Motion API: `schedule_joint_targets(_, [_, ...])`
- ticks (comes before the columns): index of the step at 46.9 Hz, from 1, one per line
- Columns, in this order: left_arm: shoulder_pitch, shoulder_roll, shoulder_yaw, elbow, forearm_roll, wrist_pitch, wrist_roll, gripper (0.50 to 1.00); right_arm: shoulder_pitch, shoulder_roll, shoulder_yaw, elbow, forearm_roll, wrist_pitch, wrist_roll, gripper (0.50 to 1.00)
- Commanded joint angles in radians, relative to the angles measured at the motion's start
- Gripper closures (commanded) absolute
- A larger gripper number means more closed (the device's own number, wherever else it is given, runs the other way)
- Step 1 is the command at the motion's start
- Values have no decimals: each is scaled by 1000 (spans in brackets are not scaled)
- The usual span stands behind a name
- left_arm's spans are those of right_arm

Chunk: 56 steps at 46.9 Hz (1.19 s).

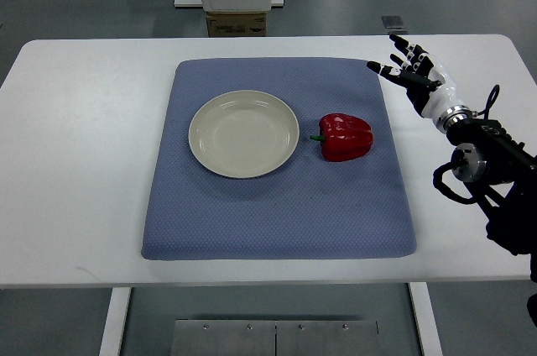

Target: Place red pepper on plate with right hand

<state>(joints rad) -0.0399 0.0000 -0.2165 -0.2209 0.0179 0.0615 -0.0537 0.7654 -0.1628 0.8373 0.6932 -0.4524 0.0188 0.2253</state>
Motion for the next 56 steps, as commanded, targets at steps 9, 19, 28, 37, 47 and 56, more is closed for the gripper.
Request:
schedule_joint_targets(9, [2, 0, -1, 0, -9, 4, 0, 500, 0, 3, 0, -1, 0, 0, 2, 500])
schedule_joint_targets(19, [0, 0, -1, 0, -9, 6, 0, 500, 2, 2, 0, -1, 0, 0, 0, 500])
schedule_joint_targets(28, [0, 0, -1, 0, -9, 6, 0, 500, 9, 0, 0, -4, 0, 0, 0, 500])
schedule_joint_targets(37, [0, 0, -1, 0, -9, 6, 0, 500, 20, 3, 0, -4, 0, 0, -1, 500])
schedule_joint_targets(47, [0, 0, -1, 0, -9, 6, 0, 500, 28, 6, 0, -4, 0, 0, -1, 500])
schedule_joint_targets(56, [0, 0, -1, 0, -7, 6, 0, 500, 29, 8, 0, -3, 0, 1, -1, 500])
